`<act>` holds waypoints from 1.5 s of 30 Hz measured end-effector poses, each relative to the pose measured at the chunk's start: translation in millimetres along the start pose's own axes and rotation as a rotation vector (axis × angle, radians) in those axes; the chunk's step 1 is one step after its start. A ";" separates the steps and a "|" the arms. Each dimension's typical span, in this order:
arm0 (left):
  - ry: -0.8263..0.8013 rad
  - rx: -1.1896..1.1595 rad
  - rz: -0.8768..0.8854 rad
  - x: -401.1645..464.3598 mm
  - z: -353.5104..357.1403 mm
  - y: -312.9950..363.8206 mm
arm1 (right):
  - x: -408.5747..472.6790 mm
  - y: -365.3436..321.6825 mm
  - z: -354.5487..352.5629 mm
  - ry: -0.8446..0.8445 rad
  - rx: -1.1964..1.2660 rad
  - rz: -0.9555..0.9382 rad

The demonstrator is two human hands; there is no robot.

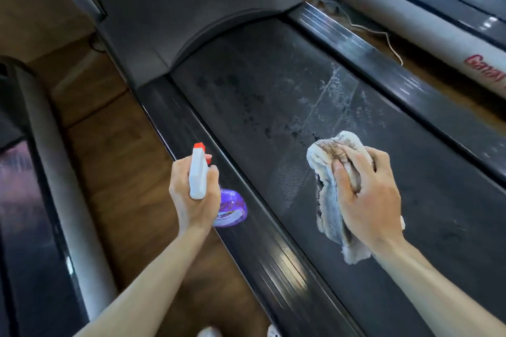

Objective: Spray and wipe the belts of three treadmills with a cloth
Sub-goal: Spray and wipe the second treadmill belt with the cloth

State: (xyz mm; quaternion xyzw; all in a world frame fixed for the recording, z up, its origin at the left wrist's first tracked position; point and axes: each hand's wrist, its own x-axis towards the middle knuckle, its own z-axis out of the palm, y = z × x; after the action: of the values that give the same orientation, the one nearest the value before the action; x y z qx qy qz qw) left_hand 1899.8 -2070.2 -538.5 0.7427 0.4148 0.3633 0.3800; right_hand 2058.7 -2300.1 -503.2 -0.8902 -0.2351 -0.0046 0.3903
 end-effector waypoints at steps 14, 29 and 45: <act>0.171 0.099 0.071 286.4 29.8 -166.0 | 130.3 -14.3 269.6 0.013 -0.013 -0.027; 0.266 -0.004 0.074 464.0 54.3 -240.2 | 217.3 -76.1 423.4 -0.059 -0.039 -0.026; 0.046 0.163 0.428 438.2 9.4 -215.2 | 261.6 -108.1 412.7 -0.025 -0.116 -0.100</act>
State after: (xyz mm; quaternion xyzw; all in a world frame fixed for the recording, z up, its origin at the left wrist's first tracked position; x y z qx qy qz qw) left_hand 2006.4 -1602.7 -630.8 0.8336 0.2844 0.4175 0.2235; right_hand 2173.4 -1840.7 -665.0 -0.8983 -0.2836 -0.0265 0.3345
